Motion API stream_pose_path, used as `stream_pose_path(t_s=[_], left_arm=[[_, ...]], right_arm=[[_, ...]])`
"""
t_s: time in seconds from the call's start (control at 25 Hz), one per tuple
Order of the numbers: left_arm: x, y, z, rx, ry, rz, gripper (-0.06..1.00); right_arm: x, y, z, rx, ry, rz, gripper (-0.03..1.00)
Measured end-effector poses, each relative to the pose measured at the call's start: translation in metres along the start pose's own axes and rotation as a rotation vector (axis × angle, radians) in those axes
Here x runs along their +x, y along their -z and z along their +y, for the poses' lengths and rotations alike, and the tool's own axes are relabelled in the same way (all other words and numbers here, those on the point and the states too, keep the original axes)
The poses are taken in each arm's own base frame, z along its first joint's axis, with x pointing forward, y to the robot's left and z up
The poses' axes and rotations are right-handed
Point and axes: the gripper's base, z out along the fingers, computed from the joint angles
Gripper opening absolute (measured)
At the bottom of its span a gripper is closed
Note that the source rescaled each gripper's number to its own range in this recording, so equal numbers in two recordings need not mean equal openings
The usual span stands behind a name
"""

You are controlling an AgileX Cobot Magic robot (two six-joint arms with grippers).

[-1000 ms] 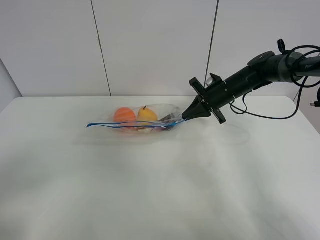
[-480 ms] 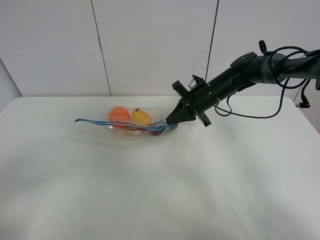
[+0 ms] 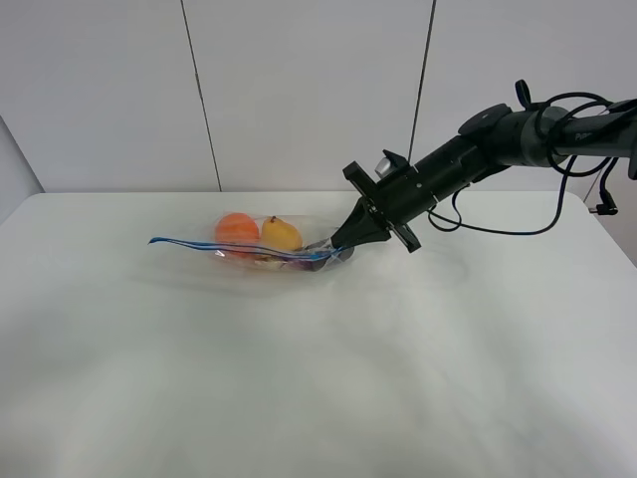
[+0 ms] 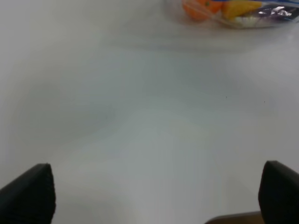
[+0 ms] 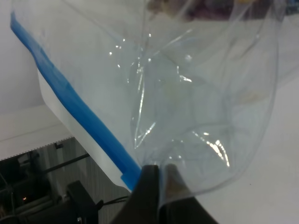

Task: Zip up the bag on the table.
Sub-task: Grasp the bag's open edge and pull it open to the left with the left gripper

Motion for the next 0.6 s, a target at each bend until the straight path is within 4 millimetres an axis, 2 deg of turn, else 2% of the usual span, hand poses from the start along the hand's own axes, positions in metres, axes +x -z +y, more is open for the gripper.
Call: stream_pose_path(t_s=[0.4,0.48,0.6], left_arm=[[-0.002,0.001,0.000,0.000,0.000,-0.009,1.00],[-0.012,0.004,0.000,-0.001,0.003,-0.020,1.00],[-0.043,0.003,0.001,-0.003,0.007,-0.024,1.00]], right_arm=[[0.000,0.000,0.000,0.001,-0.002,0.000,0.00],[0.000,0.000,0.000,0.001,-0.006,0.000,0.00],[0.000,0.000,0.000,0.001,-0.006,0.000,0.00]])
